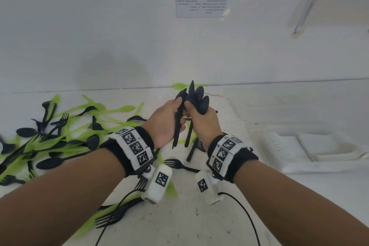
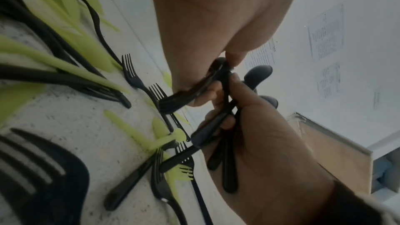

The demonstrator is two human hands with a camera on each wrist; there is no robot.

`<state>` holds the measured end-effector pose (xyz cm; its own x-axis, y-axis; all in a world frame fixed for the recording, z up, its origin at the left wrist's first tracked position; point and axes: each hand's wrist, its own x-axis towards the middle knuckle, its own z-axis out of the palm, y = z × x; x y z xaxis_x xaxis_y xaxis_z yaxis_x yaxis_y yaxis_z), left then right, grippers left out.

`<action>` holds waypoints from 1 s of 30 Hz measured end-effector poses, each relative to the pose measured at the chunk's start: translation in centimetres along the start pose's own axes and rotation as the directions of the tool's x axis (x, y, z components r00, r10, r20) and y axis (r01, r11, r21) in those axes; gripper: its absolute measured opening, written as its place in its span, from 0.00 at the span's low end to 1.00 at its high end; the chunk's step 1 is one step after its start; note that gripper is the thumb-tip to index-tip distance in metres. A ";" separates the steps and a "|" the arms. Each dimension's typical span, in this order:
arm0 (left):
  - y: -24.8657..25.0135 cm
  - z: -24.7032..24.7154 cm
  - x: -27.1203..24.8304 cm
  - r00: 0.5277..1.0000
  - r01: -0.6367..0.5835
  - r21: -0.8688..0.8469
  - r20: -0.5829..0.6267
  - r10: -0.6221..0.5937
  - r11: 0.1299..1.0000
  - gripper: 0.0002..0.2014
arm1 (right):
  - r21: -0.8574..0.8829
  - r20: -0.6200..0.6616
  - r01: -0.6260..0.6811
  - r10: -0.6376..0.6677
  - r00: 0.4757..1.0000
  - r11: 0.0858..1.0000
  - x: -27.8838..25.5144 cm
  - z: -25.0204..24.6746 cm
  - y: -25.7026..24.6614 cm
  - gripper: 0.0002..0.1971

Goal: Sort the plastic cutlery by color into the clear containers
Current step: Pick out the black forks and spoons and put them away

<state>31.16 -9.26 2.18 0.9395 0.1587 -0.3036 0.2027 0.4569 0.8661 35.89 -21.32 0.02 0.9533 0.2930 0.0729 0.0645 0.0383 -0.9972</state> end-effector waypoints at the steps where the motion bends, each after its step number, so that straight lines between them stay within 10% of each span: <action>1: 0.1 -0.1 0.0 1.000 -0.011 0.008 -0.010 0.012 1.000 0.14 | -0.010 0.007 -0.012 0.012 1.000 1.000 0.0 0.1 0.0 0.09; 13: 0.4 -1.2 -0.8 0.998 -0.052 0.152 -0.017 0.055 0.987 0.11 | -0.028 0.338 -0.116 0.119 0.934 0.993 -0.9 1.1 -1.1 0.09; 18: 0.5 -1.3 -1.5 0.995 -0.051 0.254 0.094 0.028 0.966 0.15 | -0.011 0.352 -0.221 0.210 0.912 0.975 -0.9 1.1 -0.6 0.09; 23: 0.3 -1.5 -1.1 0.998 -0.014 0.230 -0.060 0.028 0.973 0.09 | 0.253 0.303 -0.378 0.298 0.905 0.890 -0.4 0.0 -0.5 0.05; 30: 0.0 -0.5 -0.8 0.995 -0.004 0.160 -0.100 0.020 0.987 0.08 | -0.104 0.135 -0.074 0.088 0.987 0.992 -0.8 0.2 -0.5 0.09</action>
<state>30.30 -8.95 2.21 0.9110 0.2547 -0.3244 0.2409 0.3100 0.9197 35.03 -21.35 0.43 0.9069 0.4211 -0.0135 0.0240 -0.0836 -0.9962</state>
